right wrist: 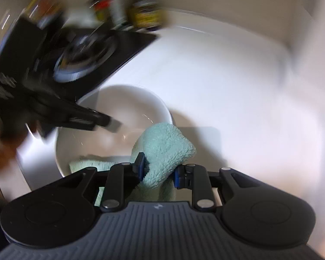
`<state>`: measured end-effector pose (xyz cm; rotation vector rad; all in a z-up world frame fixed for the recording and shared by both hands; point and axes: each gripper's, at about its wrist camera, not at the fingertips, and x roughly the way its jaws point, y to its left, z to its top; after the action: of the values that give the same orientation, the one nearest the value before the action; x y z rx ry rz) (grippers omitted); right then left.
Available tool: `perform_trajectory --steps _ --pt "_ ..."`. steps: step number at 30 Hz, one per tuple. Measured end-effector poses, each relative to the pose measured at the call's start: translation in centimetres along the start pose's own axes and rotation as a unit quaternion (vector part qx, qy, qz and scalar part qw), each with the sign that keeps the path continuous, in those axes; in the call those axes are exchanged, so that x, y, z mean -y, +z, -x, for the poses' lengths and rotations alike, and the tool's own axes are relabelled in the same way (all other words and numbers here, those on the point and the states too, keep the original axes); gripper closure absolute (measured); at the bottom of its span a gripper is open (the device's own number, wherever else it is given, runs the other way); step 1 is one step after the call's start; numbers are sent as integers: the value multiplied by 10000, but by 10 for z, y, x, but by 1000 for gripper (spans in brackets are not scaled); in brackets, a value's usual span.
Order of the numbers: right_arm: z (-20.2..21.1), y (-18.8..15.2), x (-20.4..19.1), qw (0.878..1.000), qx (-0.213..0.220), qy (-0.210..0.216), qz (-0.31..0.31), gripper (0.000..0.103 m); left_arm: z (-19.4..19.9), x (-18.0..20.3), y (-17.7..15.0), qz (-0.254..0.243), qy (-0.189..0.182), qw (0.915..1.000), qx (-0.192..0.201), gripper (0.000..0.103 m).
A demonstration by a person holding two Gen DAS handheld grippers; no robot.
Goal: Clean bowl
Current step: 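Grip the bowl rim with the left tool while the right tool scrubs the inner wall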
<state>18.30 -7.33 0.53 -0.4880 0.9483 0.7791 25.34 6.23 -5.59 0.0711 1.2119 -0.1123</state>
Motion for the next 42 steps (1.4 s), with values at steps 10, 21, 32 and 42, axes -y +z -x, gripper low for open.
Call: perform_trajectory --steps 10,21,32,42 --pt "-21 65 -15 9434 -252 403 3282 83 -20 13 62 -1080 -334 9928 -390 80" --pt "-1 23 8 9992 97 26 392 85 -15 5 32 198 -117 9984 513 69" --pt "20 -33 -23 9802 521 -523 -1836 80 -9 9 10 1121 201 9927 400 70" --pt "-19 31 0 9699 -265 -489 2372 81 -4 14 41 -835 -364 9958 -64 85"
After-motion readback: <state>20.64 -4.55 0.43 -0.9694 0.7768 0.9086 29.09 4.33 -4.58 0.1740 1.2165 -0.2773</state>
